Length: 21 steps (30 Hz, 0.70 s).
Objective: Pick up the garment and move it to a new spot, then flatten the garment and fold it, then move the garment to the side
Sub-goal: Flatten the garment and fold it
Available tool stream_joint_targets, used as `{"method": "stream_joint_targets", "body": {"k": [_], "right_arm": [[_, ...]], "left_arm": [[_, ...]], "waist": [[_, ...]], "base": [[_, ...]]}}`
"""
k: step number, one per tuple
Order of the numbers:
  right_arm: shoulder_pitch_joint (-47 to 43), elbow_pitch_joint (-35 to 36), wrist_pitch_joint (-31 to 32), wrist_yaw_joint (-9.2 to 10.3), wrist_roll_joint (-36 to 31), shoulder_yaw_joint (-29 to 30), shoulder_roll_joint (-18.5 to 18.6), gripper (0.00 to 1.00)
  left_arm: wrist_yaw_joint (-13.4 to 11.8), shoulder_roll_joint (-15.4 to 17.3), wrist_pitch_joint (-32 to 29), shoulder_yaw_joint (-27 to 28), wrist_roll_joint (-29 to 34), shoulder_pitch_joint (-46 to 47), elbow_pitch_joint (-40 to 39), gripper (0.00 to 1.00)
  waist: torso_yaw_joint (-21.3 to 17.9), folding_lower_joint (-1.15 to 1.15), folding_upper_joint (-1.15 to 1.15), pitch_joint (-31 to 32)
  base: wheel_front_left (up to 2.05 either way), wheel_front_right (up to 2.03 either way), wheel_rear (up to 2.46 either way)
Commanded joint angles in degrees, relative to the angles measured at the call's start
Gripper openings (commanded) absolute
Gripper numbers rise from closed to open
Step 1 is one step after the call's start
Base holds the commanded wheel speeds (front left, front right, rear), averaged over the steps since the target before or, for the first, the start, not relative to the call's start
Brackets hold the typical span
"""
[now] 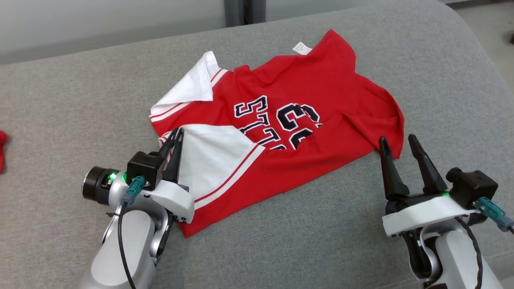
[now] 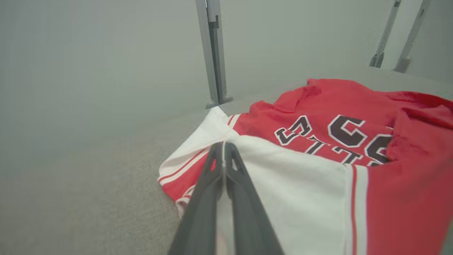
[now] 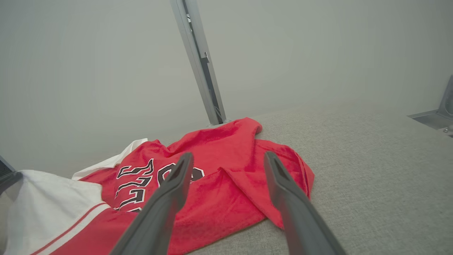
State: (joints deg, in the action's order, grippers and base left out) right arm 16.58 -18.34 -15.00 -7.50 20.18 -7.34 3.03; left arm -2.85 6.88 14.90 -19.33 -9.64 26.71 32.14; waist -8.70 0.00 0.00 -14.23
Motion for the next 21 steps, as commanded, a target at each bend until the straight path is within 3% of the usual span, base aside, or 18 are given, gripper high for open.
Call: {"method": "stream_joint_targets", "body": {"k": [1,11,21], "right_arm": [[-0.7,-0.6,-0.3,0.02,-0.3,1.0,0.3,1.0],[-1.4,-9.7,-0.3,0.02,-0.8,11.0,0.1,1.0],[1.6,-18.9,0.4,0.02,6.7,17.0,0.0,1.0]], "left_arm": [[-0.4,0.5,0.3,0.4,0.3,-0.8,-1.9,0.0],[2.4,0.6,0.3,-2.2,1.5,-8.1,-16.3,0.0],[3.5,-0.4,0.3,-5.7,2.2,-13.2,-20.0,0.0]], "waist": [[0.9,0.0,0.0,1.0],[5.0,0.0,0.0,4.4],[9.4,0.0,0.0,5.2]], "base": [[0.0,0.0,0.0],[0.0,0.0,0.0],[0.0,0.0,0.0]]}}
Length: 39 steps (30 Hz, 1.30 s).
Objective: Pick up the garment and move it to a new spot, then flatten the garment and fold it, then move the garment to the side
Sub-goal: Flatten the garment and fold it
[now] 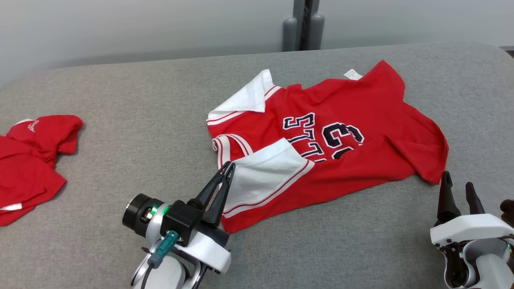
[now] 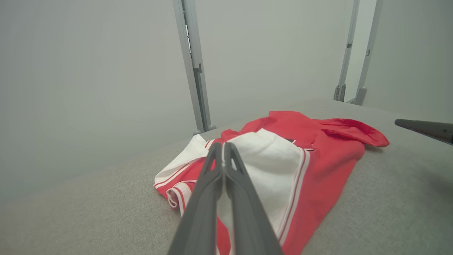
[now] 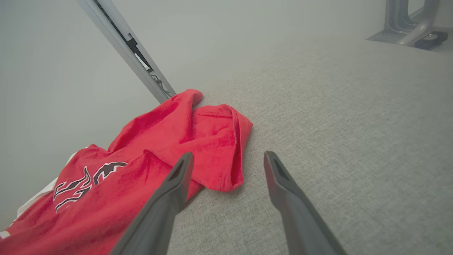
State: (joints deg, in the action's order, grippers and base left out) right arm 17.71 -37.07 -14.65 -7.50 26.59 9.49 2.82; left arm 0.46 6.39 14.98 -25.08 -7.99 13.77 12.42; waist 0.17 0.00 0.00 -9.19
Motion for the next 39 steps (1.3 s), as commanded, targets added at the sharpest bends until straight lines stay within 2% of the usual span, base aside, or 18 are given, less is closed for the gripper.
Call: {"method": "stream_joint_targets", "body": {"k": [1,11,23,24,25,28,39], "right_arm": [[0.9,-1.1,0.4,0.02,1.0,0.3,0.2,1.0],[4.8,-9.1,1.2,0.02,6.5,2.2,0.4,1.0],[6.9,-12.6,-0.2,0.02,9.8,2.2,0.8,1.0],[7.1,-12.6,-0.2,0.02,10.4,2.2,0.7,0.69],[7.4,-12.6,-0.3,0.02,11.0,2.3,0.7,0.42],[7.7,-12.7,-0.4,0.02,12.2,1.8,0.9,0.0],[6.5,-10.2,-0.6,0.02,14.1,-1.1,3.4,0.0]], "left_arm": [[0.2,0.0,0.3,-0.2,0.5,-0.5,-0.3,0.0],[0.7,-0.3,0.3,-1.9,0.8,-0.9,-0.6,0.0],[0.2,0.2,0.3,-2.4,0.8,-0.1,-0.9,0.0],[0.2,0.2,0.3,-2.5,0.8,0.1,-0.9,0.0],[0.1,0.3,0.3,-2.5,0.8,0.2,-0.8,0.0],[0.0,0.4,0.3,-2.5,0.7,0.7,-0.6,0.0],[-0.7,0.7,0.3,-1.6,-0.3,1.1,-0.8,0.0]], "waist": [[0.9,0.0,0.0,0.1],[3.3,0.0,0.0,-0.8],[3.9,0.0,0.0,-2.4],[3.9,0.0,0.0,-2.5],[3.9,0.0,0.0,-2.6],[3.7,0.0,0.0,-2.9],[2.9,0.0,0.0,-1.8]], "base": [[0.0,0.0,0.0],[0.0,0.0,0.0],[0.0,0.0,0.0],[0.0,0.0,0.0],[0.0,0.0,0.0],[0.0,0.0,0.0],[0.0,0.0,0.0]]}}
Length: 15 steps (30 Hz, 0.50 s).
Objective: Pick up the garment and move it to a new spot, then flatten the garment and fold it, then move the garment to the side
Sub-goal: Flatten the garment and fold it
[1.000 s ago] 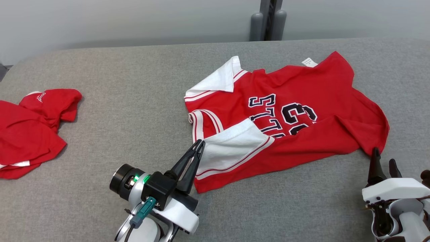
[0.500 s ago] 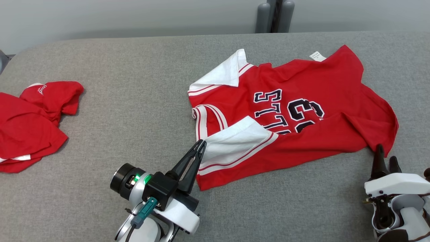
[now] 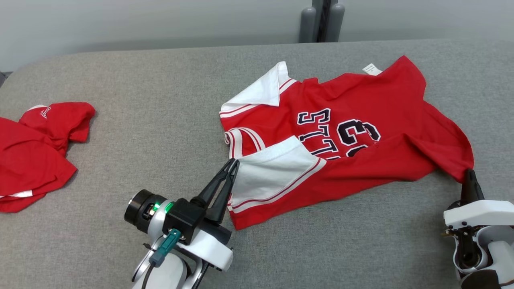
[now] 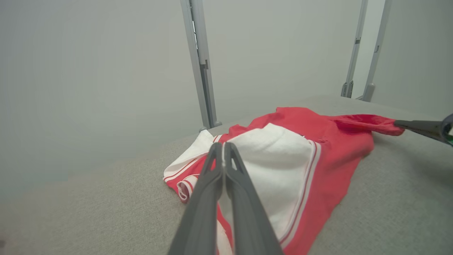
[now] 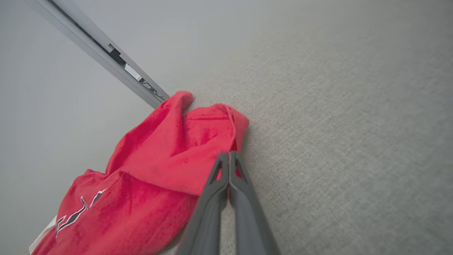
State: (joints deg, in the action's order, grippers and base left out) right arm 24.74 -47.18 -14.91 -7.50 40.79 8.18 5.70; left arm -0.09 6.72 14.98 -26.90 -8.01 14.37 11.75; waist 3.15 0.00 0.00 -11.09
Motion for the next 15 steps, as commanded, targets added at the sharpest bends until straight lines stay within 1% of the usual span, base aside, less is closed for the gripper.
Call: {"method": "stream_joint_targets", "body": {"k": [1,7,12,15], "right_arm": [[-0.7,0.5,-0.3,0.02,-0.3,-0.3,0.8,0.0],[-1.8,5.5,-0.4,0.02,-3.0,-2.1,3.2,0.0],[-1.0,10.8,-0.4,0.02,-5.9,-2.5,5.3,0.0],[0.1,14.4,0.8,0.02,-7.3,-2.6,6.9,0.0]], "left_arm": [[-0.3,0.5,0.3,0.5,-0.2,0.4,-0.4,0.0],[-1.0,1.7,0.3,2.5,-0.5,0.4,-2.6,0.0],[-1.1,3.7,0.3,4.4,0.0,1.6,-4.9,0.0],[-1.0,5.1,0.3,5.5,0.4,2.7,-6.3,0.0]], "waist": [[-0.2,0.0,0.0,0.5],[-0.9,0.0,0.0,3.2],[-1.7,0.0,0.0,5.1],[-2.2,0.0,0.0,6.0]], "base": [[0.0,0.0,0.0],[0.0,0.0,0.0],[0.0,0.0,0.0],[0.0,0.0,0.0]]}}
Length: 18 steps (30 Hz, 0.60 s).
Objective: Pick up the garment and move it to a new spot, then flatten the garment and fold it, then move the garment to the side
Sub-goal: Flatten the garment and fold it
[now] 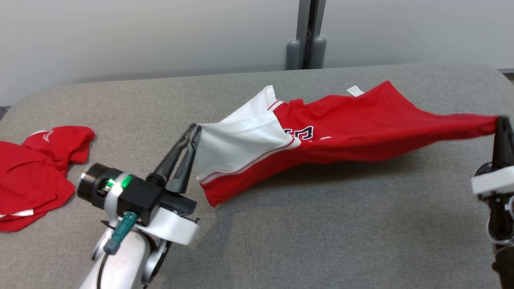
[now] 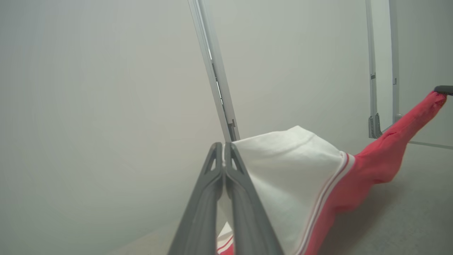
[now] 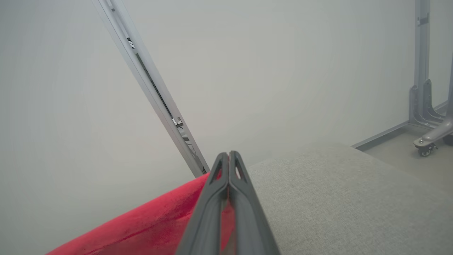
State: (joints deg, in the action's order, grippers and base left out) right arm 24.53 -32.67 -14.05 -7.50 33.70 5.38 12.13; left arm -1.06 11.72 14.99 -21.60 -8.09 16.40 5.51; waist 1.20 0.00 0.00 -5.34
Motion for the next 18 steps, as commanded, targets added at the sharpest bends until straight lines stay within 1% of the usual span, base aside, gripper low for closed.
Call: {"method": "stream_joint_targets", "body": {"k": [1,5,9,16,17,18], "right_arm": [[0.8,1.3,0.6,0.02,-0.6,0.2,1.0,0.0],[3.2,7.4,4.2,0.02,-2.0,0.0,2.9,0.0],[5.9,14.1,8.6,0.02,-3.5,0.0,4.3,0.0],[10.6,25.6,16.5,0.02,-5.3,1.2,4.9,0.0],[11.8,28.3,19.0,0.02,-5.9,1.5,5.1,0.0],[11.8,28.3,19.0,0.02,-5.9,1.5,5.1,0.0]], "left_arm": [[0.1,0.7,0.3,0.5,0.6,1.1,-0.6,0.0],[0.5,2.9,0.1,2.0,0.7,3.7,-3.0,0.0],[1.1,4.3,-1.1,3.4,-0.2,7.0,-5.8,0.0],[2.0,4.7,-4.0,6.4,-3.3,14.7,-11.1,0.0],[2.2,4.8,-5.3,7.3,-4.3,17.2,-12.5,0.0],[2.2,4.8,-5.3,7.3,-4.3,17.2,-12.5,0.0]], "waist": [[-0.4,0.0,0.0,0.6],[-1.2,0.0,0.0,1.5],[-1.7,0.0,0.0,2.8],[-2.3,0.0,0.0,4.4],[-2.4,0.0,0.0,4.5],[-2.4,0.0,0.0,4.5]], "base": [[0.0,0.0,0.0],[0.0,0.0,0.0],[0.0,0.0,0.0],[0.0,0.0,0.0],[0.0,0.0,0.0],[0.0,0.0,0.0]]}}
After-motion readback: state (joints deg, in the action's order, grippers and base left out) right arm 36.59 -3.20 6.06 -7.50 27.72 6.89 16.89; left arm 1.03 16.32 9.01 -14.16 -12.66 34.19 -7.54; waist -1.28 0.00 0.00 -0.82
